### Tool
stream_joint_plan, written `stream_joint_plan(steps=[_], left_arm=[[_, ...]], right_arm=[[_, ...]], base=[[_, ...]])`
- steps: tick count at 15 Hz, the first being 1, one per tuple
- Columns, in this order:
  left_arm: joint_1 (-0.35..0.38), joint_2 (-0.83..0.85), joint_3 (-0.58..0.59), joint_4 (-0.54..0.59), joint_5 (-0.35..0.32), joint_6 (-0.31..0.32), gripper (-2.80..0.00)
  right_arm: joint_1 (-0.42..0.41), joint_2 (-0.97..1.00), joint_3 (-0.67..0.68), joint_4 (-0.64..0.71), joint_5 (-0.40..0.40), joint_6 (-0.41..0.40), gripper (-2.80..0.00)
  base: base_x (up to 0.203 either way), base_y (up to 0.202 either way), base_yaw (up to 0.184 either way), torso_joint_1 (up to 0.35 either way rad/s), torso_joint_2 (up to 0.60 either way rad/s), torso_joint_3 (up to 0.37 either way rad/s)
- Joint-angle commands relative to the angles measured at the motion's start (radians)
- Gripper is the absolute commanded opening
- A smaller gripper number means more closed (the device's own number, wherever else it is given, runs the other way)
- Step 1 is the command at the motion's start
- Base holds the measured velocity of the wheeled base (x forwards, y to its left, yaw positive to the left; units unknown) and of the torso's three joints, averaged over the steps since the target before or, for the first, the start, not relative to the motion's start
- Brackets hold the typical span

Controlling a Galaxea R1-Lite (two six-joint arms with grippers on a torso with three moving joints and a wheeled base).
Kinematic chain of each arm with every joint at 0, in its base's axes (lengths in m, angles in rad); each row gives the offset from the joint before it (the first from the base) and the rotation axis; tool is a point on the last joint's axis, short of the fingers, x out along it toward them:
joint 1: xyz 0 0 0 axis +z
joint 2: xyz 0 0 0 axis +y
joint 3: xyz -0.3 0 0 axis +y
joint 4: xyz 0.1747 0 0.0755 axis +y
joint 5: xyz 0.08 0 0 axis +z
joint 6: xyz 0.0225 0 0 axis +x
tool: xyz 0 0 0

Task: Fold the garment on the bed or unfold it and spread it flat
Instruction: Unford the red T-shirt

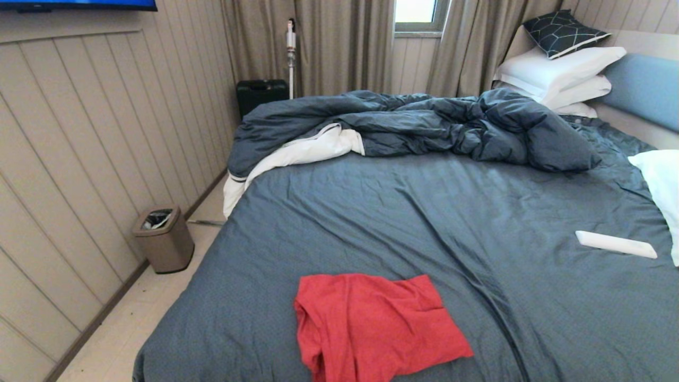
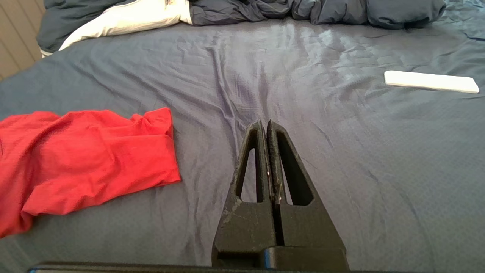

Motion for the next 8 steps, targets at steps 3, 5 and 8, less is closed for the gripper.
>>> stream_joint_plan(steps=[3, 5, 8], left_arm=[[0.000, 0.001, 0.000, -0.001, -0.001, 0.002, -2.80], [0.000, 0.001, 0.000, -0.001, -0.001, 0.002, -2.80], [0.000, 0.001, 0.000, -0.001, 0.000, 0.002, -2.80]], right_arm=[[0.000, 0.000, 0.000, -0.001, -0.001, 0.002, -2.80], [0.000, 0.000, 0.000, -0.001, -0.001, 0.003, -2.80], [0.000, 0.000, 0.000, -0.003, 0.002, -0.004, -2.80]], base=[[0.000, 0.000, 0.000, 0.000, 0.00, 0.000], [0.000, 0.000, 0.000, 0.000, 0.00, 0.000], [0.000, 0.000, 0.000, 0.000, 0.00, 0.000]])
